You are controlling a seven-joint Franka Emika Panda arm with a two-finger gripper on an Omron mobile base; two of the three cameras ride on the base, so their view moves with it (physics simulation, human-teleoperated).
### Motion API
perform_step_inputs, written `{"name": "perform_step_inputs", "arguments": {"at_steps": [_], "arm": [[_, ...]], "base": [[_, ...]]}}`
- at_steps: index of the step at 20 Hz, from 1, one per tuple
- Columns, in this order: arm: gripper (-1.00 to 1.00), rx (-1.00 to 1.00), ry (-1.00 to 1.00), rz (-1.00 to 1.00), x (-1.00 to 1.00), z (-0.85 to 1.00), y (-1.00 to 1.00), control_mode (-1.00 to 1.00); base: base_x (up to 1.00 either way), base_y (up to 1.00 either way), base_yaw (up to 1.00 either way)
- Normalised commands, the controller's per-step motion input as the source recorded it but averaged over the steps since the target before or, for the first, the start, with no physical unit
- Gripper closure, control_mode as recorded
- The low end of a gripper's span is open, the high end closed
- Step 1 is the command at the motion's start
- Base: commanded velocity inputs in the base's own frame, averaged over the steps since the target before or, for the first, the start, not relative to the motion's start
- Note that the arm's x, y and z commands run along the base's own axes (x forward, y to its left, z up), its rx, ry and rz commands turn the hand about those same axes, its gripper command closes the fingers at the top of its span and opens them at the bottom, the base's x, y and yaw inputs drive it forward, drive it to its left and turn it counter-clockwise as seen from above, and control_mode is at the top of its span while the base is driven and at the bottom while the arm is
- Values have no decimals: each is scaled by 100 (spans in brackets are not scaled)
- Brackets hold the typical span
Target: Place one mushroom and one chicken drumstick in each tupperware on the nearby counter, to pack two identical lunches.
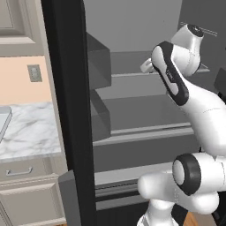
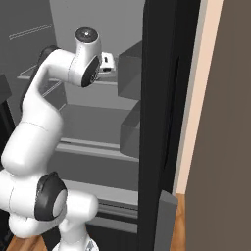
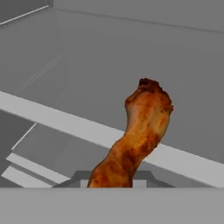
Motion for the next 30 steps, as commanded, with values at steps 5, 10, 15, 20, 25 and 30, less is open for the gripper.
{"name": "perform_step_inputs", "arguments": {"at_steps": [5,10,15,20,25,30], "arm": [[100,0,-12,0,-100,14,0,-100],[100,0,-3,0,-96,2,0,-100],[100,0,0,0,-82,0,0,-100],[100,0,0,0,-44,0,0,100],[100,0,0,0,0,0,0,100],[100,0,0,0,0,0,0,100]], "base": [[0,0,0],[0,0,0],[0,0,0],[-38,-1,0],[-100,-4,0],[-100,0,0]]}}
